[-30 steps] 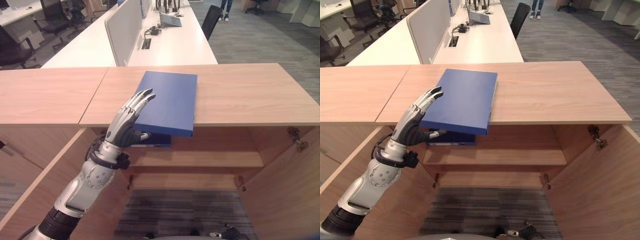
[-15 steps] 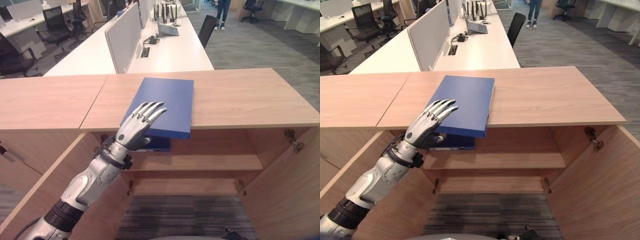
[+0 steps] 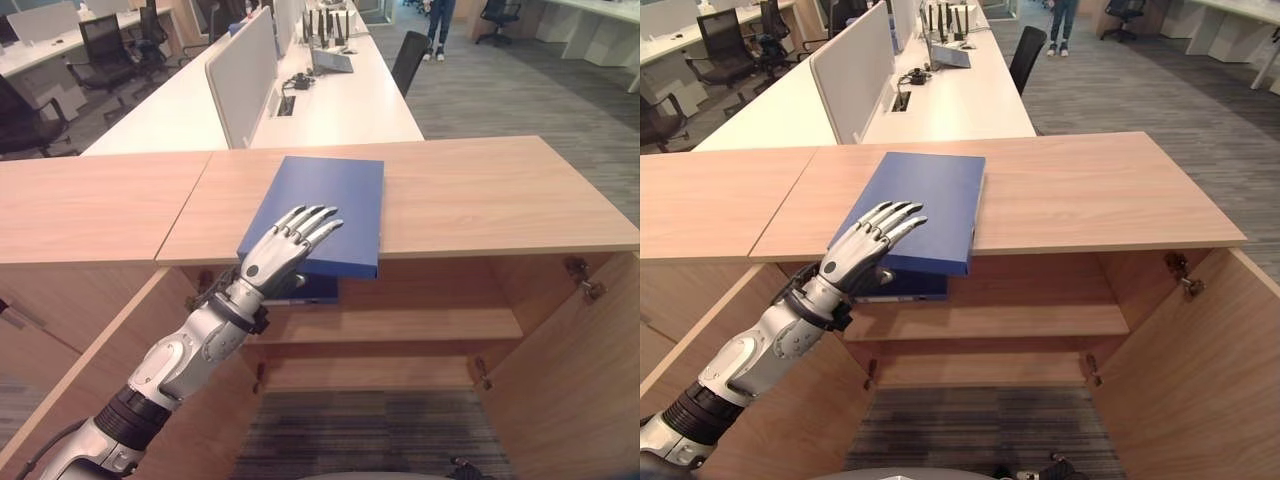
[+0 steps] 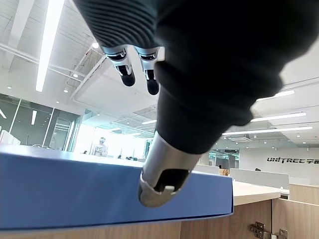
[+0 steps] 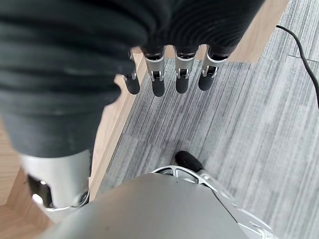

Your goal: Put the empty folder in the office cabinet

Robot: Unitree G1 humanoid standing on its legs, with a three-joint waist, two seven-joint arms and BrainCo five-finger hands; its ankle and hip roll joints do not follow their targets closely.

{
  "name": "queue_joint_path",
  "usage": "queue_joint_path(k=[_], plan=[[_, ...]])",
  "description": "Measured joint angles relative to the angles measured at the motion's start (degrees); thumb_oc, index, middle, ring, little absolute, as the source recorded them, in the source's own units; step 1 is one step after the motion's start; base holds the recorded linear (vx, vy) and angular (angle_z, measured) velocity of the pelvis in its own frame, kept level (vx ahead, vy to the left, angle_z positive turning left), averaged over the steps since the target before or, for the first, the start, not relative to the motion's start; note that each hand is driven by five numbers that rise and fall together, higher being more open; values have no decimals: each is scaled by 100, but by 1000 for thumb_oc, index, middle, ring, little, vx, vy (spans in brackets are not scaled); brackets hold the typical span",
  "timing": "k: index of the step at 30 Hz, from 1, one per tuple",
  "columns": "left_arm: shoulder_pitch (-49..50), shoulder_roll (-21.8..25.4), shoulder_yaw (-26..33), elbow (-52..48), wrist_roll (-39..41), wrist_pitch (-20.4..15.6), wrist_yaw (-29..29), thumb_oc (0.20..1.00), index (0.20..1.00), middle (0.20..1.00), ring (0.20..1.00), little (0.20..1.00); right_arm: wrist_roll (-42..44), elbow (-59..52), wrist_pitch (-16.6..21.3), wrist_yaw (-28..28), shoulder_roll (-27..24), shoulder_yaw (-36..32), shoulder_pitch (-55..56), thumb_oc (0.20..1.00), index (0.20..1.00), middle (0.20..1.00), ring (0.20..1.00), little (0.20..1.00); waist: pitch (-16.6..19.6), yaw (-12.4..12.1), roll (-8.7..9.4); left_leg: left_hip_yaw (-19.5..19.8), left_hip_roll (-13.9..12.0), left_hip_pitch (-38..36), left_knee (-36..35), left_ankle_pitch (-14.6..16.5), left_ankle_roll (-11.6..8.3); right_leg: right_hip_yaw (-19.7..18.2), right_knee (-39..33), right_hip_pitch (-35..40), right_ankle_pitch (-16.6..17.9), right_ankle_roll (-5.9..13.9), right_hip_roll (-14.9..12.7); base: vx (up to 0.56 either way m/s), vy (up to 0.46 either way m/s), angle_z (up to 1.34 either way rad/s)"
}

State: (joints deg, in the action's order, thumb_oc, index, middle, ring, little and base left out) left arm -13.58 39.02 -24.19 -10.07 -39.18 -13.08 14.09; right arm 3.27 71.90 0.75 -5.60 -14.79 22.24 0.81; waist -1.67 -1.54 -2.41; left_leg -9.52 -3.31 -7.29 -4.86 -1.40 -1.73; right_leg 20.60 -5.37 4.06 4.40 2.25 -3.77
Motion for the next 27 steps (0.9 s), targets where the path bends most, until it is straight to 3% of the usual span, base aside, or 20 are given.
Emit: queue_joint_path(k=[20,22,24,27], plan=[[23,-63,35,-135,39,67,14,1000,1000,1000,1000,1000,1,-42,-1,9,-5,-49,20,1000,1000,1000,1000,1000,-35,-32,-7,27,9,8,4,-2,1,39,16,9,0,2,-13,-11,6,1],[82,-185,230,-426,132,49,46,1000,1000,1000,1000,1000,3,-58,2,5,-8,-91,30,1000,1000,1000,1000,1000,-151,-55,-7,42,19,55,58,-6,1,57,50,-8,3,7,-31,-279,43,6],[137,-478,720,-964,533,7,243,1000,1000,1000,1000,1000,14,-152,6,-10,-28,-188,-155,1000,1000,1000,1000,1000,-511,-108,-11,93,44,374,362,20,35,91,392,-310,-65,-26,-124,-265,35,12],[244,-722,1333,-1198,1001,19,551,1000,1000,1000,1000,1000,85,-149,17,-53,-48,-257,-496,1000,1000,1000,1000,1000,-951,-151,32,163,106,943,980,87,111,95,1395,-1006,-426,-86,-420,-180,20,14]])
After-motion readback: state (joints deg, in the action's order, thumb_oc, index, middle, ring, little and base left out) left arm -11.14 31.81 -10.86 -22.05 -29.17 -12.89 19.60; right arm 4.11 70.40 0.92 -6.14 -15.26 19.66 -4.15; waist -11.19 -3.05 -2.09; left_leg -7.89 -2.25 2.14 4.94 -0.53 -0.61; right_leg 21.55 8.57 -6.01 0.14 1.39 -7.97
